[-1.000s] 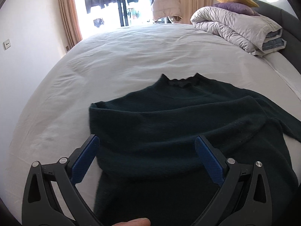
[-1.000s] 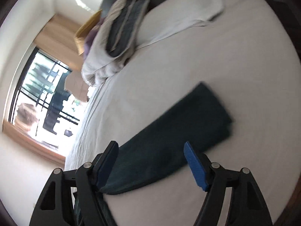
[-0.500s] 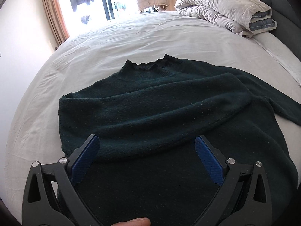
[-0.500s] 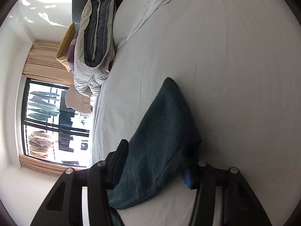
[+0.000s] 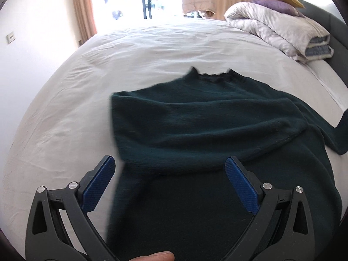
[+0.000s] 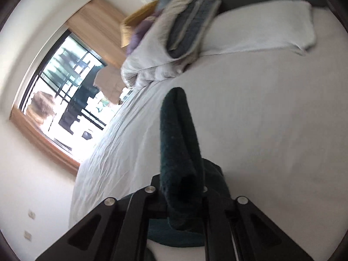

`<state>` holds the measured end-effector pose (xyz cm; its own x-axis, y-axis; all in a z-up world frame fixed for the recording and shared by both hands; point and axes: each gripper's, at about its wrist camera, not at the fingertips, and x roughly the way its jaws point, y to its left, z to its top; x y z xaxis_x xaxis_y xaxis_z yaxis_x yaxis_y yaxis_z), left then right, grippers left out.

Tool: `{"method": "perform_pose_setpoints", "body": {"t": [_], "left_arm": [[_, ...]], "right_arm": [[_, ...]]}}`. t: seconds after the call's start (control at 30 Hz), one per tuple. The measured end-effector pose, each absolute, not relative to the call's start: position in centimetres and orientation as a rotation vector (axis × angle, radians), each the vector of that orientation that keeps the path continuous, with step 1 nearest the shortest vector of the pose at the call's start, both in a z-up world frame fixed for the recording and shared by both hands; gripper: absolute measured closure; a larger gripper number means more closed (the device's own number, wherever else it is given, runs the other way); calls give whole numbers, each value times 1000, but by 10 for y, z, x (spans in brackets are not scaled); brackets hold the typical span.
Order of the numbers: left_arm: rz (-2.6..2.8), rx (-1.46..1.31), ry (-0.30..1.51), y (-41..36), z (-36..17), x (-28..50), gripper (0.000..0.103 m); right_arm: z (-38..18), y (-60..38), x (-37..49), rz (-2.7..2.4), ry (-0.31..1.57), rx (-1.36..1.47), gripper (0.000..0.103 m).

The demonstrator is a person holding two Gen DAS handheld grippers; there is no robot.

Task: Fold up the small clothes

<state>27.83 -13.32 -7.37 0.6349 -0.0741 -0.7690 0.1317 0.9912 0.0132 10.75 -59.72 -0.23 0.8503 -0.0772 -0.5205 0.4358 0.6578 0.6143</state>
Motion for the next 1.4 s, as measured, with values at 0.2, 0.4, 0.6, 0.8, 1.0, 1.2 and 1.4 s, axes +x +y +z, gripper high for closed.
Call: {"method": "perform_pose_setpoints", "body": {"t": [0.2,0.4,0.6,0.8,1.0,1.2,1.4], "left_arm": [[-39,-46,868,-44,-70,278,0],[11,-121,859,26,-71,273,0],[23,-166,871,63,-78,266,0],[18,-173,867,74,-81,258,0],[17,-191,861,73,-78,256,0],[13,-190,842,65,-66,254,0],[-24,-137,819,32,-51,272,0]], "right_arm": [[58,-428,206,-75,534,450,94],[46,-254,283,109,646,193,94],[-13,-120,307,211,775,-36,94],[-55,-74,295,243,840,-178,86],[-70,-65,298,265,885,-194,62],[-50,-79,271,442,916,6,45],[-8,-178,252,463,825,253,44]]}}
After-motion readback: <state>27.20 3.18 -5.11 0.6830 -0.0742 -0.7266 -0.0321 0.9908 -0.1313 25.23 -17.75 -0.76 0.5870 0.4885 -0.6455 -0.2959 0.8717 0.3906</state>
